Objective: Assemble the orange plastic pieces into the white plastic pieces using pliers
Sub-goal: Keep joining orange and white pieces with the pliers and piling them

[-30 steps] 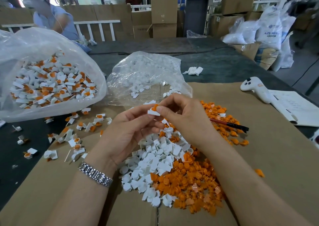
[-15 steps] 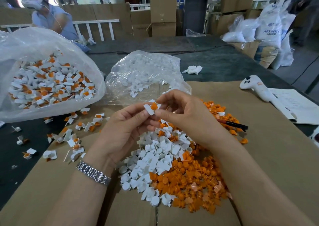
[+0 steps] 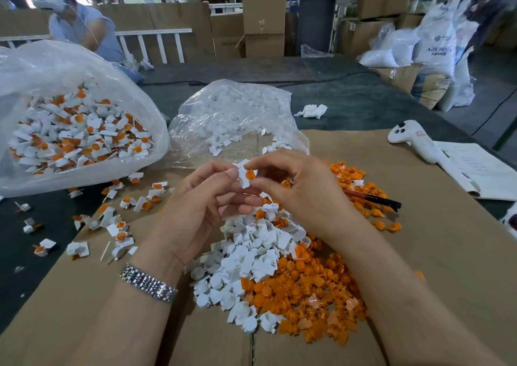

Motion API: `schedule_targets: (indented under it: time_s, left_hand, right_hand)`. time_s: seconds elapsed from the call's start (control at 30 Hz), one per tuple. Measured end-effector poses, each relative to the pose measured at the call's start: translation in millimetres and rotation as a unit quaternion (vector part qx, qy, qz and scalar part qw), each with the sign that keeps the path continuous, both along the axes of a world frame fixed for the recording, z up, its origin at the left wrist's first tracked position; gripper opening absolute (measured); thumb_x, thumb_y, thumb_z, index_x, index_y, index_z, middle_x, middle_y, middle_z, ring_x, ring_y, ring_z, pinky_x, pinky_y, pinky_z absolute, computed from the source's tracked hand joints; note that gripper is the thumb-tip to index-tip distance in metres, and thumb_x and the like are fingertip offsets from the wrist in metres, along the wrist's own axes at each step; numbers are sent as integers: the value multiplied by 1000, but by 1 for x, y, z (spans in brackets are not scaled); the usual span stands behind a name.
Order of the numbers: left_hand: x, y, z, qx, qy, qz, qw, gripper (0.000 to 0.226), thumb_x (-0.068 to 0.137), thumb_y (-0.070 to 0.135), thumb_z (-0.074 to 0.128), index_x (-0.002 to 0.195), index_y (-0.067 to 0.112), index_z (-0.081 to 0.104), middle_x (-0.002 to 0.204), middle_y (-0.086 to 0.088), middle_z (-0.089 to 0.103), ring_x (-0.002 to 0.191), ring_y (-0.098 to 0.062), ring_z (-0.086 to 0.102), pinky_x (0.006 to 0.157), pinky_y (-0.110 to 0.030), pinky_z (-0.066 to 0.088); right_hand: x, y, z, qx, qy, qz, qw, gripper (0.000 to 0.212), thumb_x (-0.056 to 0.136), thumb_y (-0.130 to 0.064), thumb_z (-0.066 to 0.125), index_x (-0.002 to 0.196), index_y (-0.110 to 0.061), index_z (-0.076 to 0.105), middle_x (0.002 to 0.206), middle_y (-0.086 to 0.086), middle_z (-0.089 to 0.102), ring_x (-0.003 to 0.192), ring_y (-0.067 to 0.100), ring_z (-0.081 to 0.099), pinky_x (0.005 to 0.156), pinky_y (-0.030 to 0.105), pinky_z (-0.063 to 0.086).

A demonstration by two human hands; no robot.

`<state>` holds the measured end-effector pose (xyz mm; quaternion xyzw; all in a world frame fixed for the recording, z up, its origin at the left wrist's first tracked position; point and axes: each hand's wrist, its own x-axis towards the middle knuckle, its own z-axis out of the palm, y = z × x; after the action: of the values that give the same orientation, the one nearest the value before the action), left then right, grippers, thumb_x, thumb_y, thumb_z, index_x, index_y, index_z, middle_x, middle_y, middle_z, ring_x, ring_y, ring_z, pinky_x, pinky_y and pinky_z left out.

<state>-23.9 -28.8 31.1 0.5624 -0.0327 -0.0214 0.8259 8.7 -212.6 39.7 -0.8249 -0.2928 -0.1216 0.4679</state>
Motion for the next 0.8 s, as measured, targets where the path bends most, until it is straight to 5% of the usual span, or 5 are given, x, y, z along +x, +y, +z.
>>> schedule_targets:
  time_s: [0.43,0.63,0.73,0.8]
  left_hand:
    - [3,2,-3,8,49,65,997,10,71,17,81,80,13,82,83,-13,76,68,-21,76,54,-21,58]
    - [4,0,-4,25,41,71,996,8,69,6,80,73,13,80,78,-14,75,64,-20,74,55,-20,58]
    - [5,0,-4,25,50,83,995,8,68,6,81,74,11,79,82,-15,75,65,-21,74,54,-21,58]
    - [5,2,-4,19,56,94,994,10,67,6,82,74,12,78,84,-16,76,66,-22,75,53,-21,57]
  right_hand:
    - [-2,10,-7,-45,-74,-15,996,20,91,-13,73,111,-15,74,94,0,68,85,14,65,82,39,54]
    - [-2,10,-5,-71,-59,-15,996,24,91,-14,73,115,-19,72,96,-5,67,87,7,64,85,31,53]
    - [4,0,0,-145,-14,-72,987,33,94,-29,70,126,-26,64,109,-7,64,96,5,61,91,31,52]
    - [10,-14,1,-263,25,-172,949,43,94,-45,64,131,-27,56,121,-3,58,108,14,58,96,40,51]
